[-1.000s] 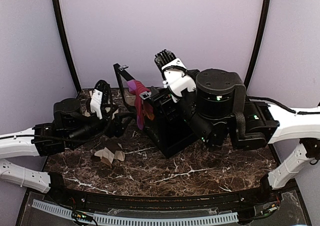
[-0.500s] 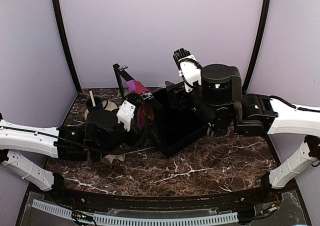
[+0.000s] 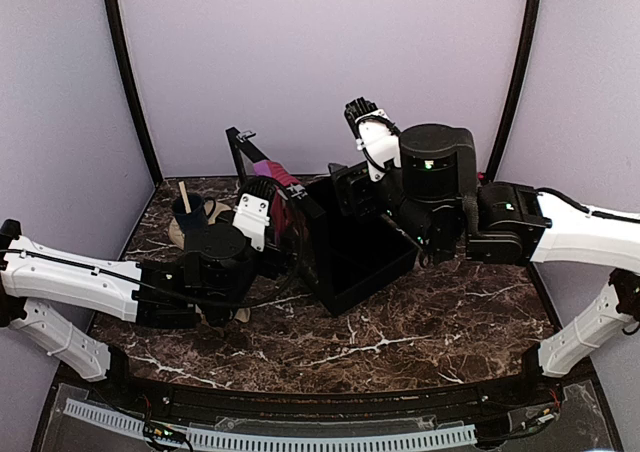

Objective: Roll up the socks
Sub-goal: Pick up the sock from the storage box.

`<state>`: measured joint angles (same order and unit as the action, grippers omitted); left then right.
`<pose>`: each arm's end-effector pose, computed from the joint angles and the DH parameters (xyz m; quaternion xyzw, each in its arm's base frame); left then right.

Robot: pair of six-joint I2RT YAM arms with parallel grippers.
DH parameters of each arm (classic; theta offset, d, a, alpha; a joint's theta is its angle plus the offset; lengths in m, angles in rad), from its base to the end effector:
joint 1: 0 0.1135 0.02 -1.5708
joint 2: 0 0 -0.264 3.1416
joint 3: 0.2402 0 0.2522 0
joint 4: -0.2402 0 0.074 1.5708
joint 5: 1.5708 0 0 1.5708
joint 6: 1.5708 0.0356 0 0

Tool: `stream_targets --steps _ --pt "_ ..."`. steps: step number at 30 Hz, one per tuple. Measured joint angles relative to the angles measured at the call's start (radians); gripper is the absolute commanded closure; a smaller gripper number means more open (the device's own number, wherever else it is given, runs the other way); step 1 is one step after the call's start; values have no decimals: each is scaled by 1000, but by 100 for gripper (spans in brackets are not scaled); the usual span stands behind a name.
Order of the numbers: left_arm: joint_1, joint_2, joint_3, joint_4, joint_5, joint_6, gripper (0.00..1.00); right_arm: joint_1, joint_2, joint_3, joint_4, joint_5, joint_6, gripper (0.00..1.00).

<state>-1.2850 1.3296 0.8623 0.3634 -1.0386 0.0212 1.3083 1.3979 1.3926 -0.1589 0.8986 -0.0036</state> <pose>0.1124 -0.2736 0.3035 0.1280 0.7141 -0.0458 0.6867 0.1086 0.2967 0.4165 -0.1964 0.7158 0.0904 0.6640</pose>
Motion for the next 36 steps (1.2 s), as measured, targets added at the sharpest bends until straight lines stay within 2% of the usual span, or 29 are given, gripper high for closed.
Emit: stream_targets --steps 7,16,26,36 --pt "9 1 -30 85 -21 28 31 -7 18 0 -3 -19 3 22" --pt "63 9 -42 115 6 21 53 -7 36 11 -25 -28 6 22" --pt "102 2 -63 121 60 7 100 -7 41 36 -32 -28 26 22" --pt "104 -84 -82 145 55 64 100 -7 41 36 -57 -27 45 23"
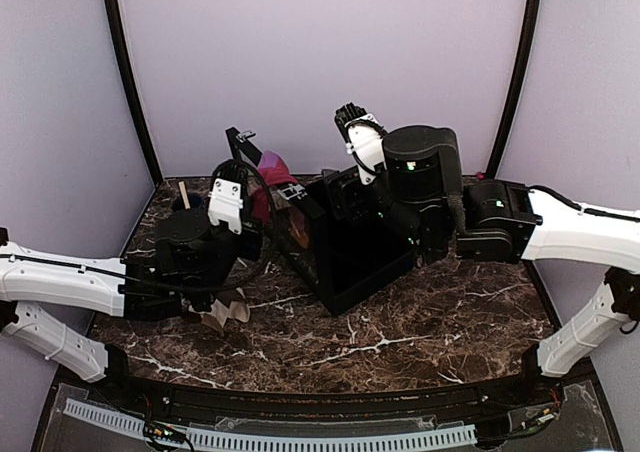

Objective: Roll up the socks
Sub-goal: Pick up the sock from the storage box, then place the sock at the center of the board.

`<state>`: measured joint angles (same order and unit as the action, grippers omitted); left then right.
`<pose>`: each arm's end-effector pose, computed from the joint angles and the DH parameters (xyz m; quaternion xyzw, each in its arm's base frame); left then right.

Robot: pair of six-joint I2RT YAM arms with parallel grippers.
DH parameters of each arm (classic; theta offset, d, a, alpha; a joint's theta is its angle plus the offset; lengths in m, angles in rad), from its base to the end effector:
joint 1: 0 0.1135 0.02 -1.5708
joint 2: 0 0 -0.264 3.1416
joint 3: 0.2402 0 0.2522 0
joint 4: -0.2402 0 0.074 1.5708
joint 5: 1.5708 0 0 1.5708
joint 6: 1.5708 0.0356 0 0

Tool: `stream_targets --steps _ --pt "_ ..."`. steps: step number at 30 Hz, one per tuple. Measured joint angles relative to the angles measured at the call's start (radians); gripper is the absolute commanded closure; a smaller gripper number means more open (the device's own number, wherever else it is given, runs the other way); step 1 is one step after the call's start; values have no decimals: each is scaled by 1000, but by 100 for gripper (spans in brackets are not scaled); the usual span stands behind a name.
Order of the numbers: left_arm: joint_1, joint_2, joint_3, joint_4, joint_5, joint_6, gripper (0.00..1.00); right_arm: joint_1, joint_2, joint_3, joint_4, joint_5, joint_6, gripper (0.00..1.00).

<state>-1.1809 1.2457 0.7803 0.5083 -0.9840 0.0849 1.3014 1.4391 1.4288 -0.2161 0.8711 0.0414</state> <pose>0.1320 -0.2432 0.3114 0.0856 0.6934 -0.0526 0.7135 0.1128 0.3064 0.4109 -0.2056 0.7280 0.0927 0.6474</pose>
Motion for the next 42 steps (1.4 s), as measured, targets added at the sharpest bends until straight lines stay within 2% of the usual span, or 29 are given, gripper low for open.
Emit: stream_targets --steps 17,21,27,32,35,37,38,42 --pt "0 -213 0 265 -151 408 100 -23 0 -43 6 -16 10 22" --pt "-1 -250 0 383 -212 543 100 -47 -2 -64 8 -34 21 22" --pt "-1 -283 6 648 -266 840 100 -99 -2 -113 14 -69 36 21" --pt "-2 -289 43 716 -276 954 100 -172 -3 -149 22 -105 52 20" --pt "-5 -296 39 697 -298 951 100 -241 -3 -166 20 -137 68 13" --pt "-13 -313 28 607 -310 876 100 -291 -2 -171 17 -160 78 10" --pt "-18 -325 25 523 -314 807 100 -320 1 -172 14 -173 85 10" --pt "-33 -370 27 65 -319 361 100 -430 27 -182 6 -233 96 6"
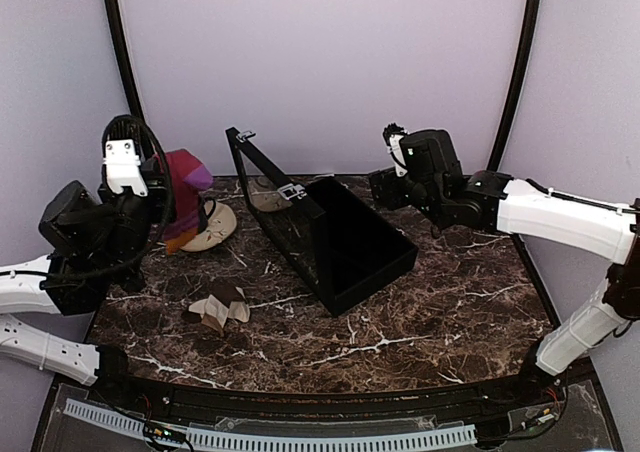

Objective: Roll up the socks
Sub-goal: Place the sock at the center of the board.

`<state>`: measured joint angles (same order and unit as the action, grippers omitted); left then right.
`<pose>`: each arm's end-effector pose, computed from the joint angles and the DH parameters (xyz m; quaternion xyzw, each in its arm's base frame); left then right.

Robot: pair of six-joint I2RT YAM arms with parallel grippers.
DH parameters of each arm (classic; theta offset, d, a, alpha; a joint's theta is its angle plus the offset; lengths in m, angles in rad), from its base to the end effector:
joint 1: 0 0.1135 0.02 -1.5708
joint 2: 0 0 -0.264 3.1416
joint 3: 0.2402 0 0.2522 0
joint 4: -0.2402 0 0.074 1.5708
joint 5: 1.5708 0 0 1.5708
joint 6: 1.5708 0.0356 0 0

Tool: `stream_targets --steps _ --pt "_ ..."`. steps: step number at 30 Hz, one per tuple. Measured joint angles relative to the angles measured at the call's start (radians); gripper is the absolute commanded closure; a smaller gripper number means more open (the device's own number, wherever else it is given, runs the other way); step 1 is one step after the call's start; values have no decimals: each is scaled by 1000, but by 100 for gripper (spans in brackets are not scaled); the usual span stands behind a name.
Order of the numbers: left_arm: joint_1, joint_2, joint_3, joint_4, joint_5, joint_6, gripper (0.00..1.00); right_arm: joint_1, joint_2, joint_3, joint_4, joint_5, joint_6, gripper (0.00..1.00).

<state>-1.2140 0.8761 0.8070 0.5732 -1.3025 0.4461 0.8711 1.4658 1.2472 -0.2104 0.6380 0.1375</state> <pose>0.0924 -0.1497 0.3996 -0.0539 0.6581 0.0292 0.7504 0.2337 0.2448 0.3388 -0.1283 0.8066 0.0169 0.5768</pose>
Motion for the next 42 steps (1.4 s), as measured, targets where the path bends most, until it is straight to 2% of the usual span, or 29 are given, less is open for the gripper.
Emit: stream_targets --steps 3,6,14,23,30,31,33,37,42 --pt "-15 -6 -9 -267 2 -283 100 -80 41 -11 -11 -64 -3 3" --pt "-30 0 -34 -468 23 -518 100 -151 97 -11 -16 -134 -21 2" --pt "-35 92 -59 -743 108 -899 100 -271 307 89 -49 -287 -79 2" --pt "-37 114 -109 -888 187 -1164 100 -309 463 219 -69 -386 -104 3" --pt "-37 132 -135 -925 220 -1253 100 -309 513 242 -87 -432 -105 3" --pt "-37 134 -136 -926 223 -1260 96 -309 520 246 -89 -436 -105 4" --pt "-37 141 -137 -928 229 -1274 80 -309 530 247 -90 -441 -105 4" --pt "-37 145 -142 -942 238 -1310 58 -311 544 247 -93 -450 -105 6" --pt "-37 145 -146 -965 243 -1350 45 -323 556 247 -93 -463 -103 9"
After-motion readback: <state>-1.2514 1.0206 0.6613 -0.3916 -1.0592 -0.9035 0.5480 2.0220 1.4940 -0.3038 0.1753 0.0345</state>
